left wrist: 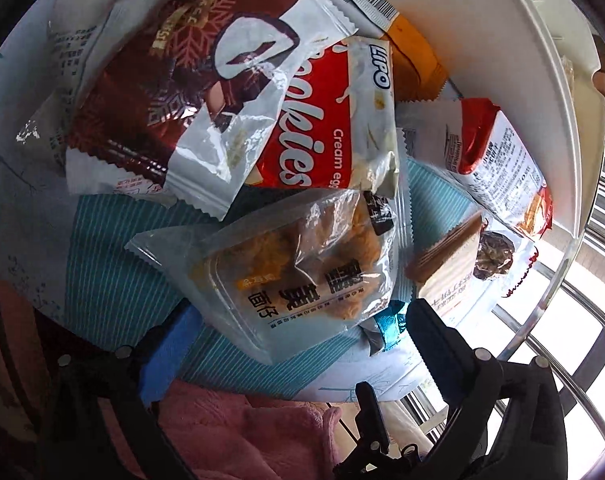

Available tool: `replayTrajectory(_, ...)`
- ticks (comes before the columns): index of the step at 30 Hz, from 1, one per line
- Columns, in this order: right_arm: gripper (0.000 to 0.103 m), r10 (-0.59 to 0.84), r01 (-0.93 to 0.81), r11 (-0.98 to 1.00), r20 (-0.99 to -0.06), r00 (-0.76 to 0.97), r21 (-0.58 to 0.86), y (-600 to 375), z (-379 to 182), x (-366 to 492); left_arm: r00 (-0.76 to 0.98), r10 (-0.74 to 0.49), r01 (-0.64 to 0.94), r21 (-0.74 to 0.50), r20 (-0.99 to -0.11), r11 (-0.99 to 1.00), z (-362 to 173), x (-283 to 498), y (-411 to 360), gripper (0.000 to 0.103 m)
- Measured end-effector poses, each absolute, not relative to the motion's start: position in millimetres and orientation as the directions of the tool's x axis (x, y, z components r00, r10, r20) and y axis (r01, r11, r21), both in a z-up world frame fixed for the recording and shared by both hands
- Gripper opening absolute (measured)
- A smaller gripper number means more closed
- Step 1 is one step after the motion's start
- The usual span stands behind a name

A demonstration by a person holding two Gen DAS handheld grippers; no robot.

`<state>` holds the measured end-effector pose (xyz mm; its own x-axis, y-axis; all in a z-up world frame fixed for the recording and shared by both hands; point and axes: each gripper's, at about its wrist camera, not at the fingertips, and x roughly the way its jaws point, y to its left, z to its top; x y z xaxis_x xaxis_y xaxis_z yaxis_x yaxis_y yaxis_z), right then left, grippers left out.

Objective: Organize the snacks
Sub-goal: 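Grasp the clear orange cake bag with the left gripper while the right moves to the blue packet, then lift the cake bag with the left gripper while the right grasps the blue-silver packet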

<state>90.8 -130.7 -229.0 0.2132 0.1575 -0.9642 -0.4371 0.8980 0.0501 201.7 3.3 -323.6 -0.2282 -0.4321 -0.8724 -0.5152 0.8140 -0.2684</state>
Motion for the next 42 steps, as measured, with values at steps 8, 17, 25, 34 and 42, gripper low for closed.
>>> replayTrajectory(8, 0.069, 0.161, -0.431, 0.899, -0.975, 0.152, 0.081, -128, -249, 100, -0.265, -0.414, -0.546, -0.218, -0.871, 0.809, -339, 210, 2, 0.102)
replayTrajectory(17, 0.066, 0.149, -0.428, 0.900, -0.982, 0.119, 0.085, -117, -264, 104, -0.289, -0.460, -0.578, -0.230, -0.840, 0.783, -361, 217, 0, 0.103)
replayTrajectory(25, 0.066, 0.119, -0.434, 0.899, -0.986, 0.120, 0.055, -97, -273, 109, -0.306, -0.456, -0.576, -0.219, -0.836, 0.788, -366, 227, -6, 0.103)
replayTrajectory(34, 0.060, 0.093, -0.453, 0.891, -0.985, 0.147, 0.017, -87, -284, 117, -0.313, -0.461, -0.585, -0.214, -0.831, 0.782, -370, 236, 15, 0.103)
replayTrajectory(42, 0.048, 0.107, -0.451, 0.892, -0.982, 0.158, 0.024, -95, -281, 118, -0.296, -0.473, -0.612, -0.215, -0.830, 0.761, -367, 220, 23, 0.095)
